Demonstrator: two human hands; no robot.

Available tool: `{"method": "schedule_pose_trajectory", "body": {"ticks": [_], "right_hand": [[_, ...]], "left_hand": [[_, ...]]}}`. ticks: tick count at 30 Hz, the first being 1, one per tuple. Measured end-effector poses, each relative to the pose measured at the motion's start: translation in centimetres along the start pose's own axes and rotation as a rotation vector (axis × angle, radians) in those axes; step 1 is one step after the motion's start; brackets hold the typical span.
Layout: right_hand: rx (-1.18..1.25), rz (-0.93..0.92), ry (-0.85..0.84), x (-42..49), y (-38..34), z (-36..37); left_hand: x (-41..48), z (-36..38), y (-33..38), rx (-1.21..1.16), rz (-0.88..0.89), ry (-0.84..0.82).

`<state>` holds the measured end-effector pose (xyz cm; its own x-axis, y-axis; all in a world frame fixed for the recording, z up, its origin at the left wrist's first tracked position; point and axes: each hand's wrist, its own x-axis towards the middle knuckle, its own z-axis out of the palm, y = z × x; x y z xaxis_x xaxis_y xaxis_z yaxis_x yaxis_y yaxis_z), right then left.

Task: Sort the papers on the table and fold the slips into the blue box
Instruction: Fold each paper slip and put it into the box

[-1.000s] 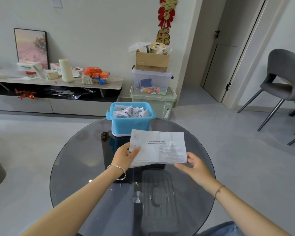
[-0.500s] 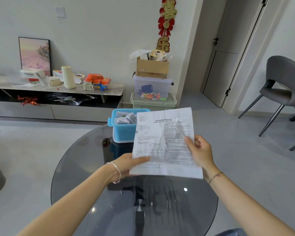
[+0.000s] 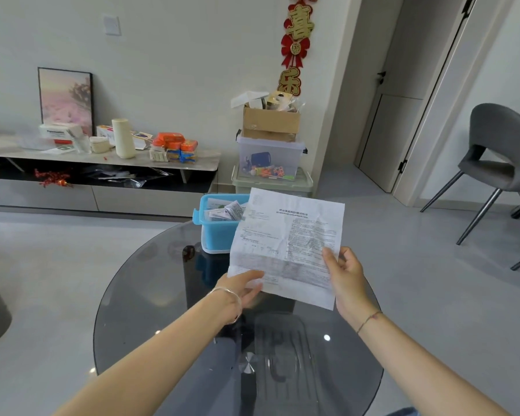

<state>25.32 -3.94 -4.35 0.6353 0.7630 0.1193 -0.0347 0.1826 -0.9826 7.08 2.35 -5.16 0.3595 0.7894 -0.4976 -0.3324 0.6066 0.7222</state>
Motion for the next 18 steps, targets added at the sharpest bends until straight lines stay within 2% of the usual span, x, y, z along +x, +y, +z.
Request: {"method": "schedule_pose_trajectory", "body": {"ticks": [7,11,15,18], "right_hand": [[0.04,0.047,0.201,1.3,-1.0,-2.3],[0.015,0.094,0.126,1.1,0.1,-3.3],[0.11,0.256,-0.069,1.7,-0.2,-3.8],[0.163,0.322,-0.145,2.1,-1.0,-3.8]], "left_hand": [[0.4,-2.4,0.1,0.171,0.122,-0.053],[0.5,-3.6,1.0,0.302,0.173,-0.023],[0.4,-4.2,1.3,0.3,0.152,-0.116],[0.9,-4.7,1.4,0.315,0.179,-0.164]]}}
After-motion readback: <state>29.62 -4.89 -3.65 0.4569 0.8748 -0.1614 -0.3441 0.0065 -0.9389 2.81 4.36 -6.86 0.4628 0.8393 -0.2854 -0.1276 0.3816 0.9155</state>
